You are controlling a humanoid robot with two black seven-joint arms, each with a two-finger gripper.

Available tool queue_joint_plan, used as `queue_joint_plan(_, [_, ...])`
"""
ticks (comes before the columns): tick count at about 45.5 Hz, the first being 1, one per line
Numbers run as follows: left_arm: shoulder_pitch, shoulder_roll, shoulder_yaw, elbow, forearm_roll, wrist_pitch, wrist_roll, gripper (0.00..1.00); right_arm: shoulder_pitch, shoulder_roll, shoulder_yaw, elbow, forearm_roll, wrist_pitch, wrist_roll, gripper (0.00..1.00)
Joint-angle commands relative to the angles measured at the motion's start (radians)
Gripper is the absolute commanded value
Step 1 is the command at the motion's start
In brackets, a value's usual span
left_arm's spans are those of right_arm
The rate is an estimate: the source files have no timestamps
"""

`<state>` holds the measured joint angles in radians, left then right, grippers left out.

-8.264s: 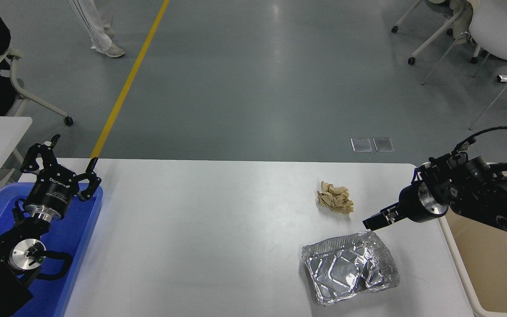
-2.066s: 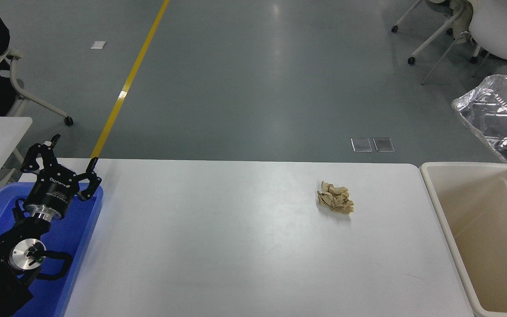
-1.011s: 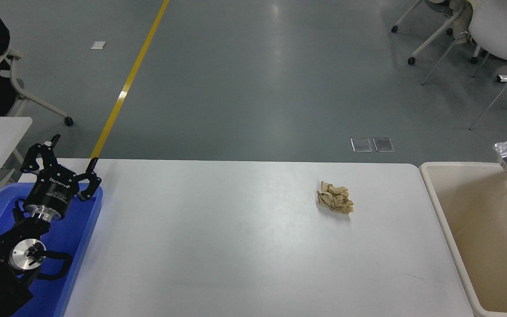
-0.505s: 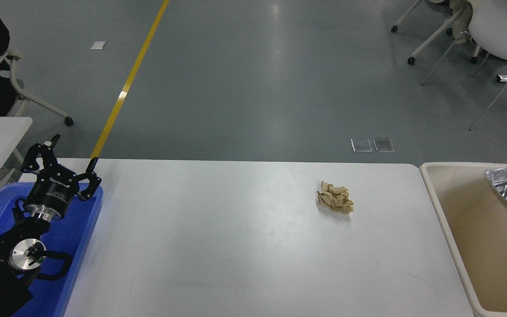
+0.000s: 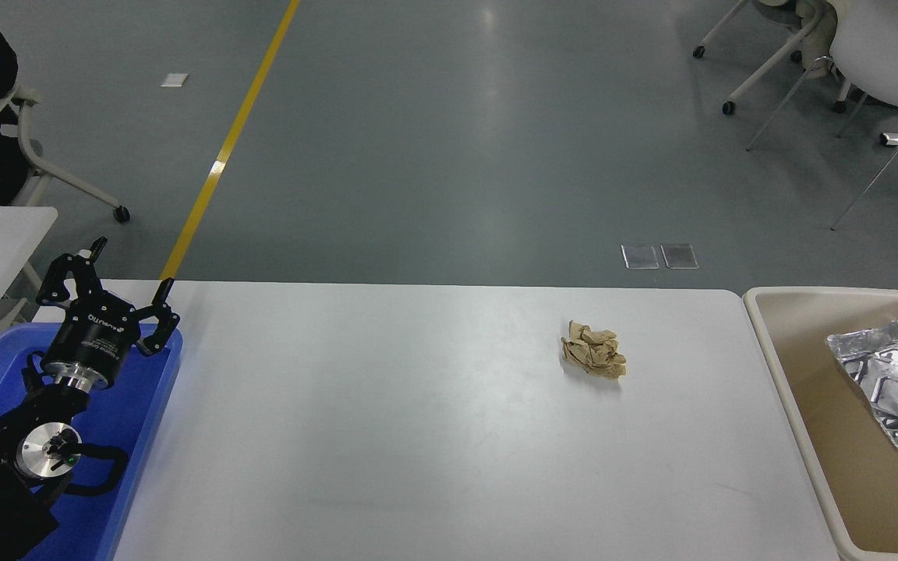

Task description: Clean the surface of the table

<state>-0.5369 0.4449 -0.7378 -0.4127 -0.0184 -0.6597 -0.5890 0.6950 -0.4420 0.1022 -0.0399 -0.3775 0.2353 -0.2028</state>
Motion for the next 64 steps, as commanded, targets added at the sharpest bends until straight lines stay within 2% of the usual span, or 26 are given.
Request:
queue_joint_plan(1, [0.000,0.000,0.000,0.000,0.000,0.000,0.000,1.00,-0.026,0.022,0.002,0.005,0.000,-0.010,0.000,0.00])
queue_joint_plan(23, [0.000,0.000,0.000,0.000,0.000,0.000,0.000,1.00,-0.034,0.029,0.001,0.003,-0.001,-0.033,0.002,0.00])
queue_joint_plan(27, [0.000,0.000,0.000,0.000,0.000,0.000,0.000,1.00,-0.035,0.029,0.001,0.003,-0.003,-0.041,0.002,0.12])
queue_joint_plan(36, [0.000,0.000,0.000,0.000,0.000,0.000,0.000,1.00,-0.034,0.029,0.001,0.006,-0.001,-0.044,0.002,0.54])
queue_joint_plan(39, [0.000,0.000,0.000,0.000,0.000,0.000,0.000,1.00,-0.034,0.029,0.001,0.006,-0.001,-0.044,0.002,0.62])
queue_joint_plan(42, [0.000,0.000,0.000,0.000,0.000,0.000,0.000,1.00,-0.032,0.029,0.002,0.009,-0.001,-0.044,0.002,0.77])
queue_joint_plan(45, [0.000,0.000,0.000,0.000,0.000,0.000,0.000,1.00,-0.032,0.029,0.002,0.011,-0.001,-0.042,0.002,0.86])
queue_joint_plan(47, [0.000,0.000,0.000,0.000,0.000,-0.001,0.000,1.00,-0.026,0.029,0.002,0.011,-0.001,-0.042,0.002,0.97])
queue_joint_plan(54, [0.000,0.000,0.000,0.000,0.000,0.000,0.000,1.00,-0.014,0.023,0.054,0.014,-0.001,-0.033,0.002,0.99])
queue_joint_plan(64, [0.000,0.000,0.000,0.000,0.000,0.000,0.000,1.00,0.090,-0.030,0.182,0.014,0.046,-0.036,0.002,0.99])
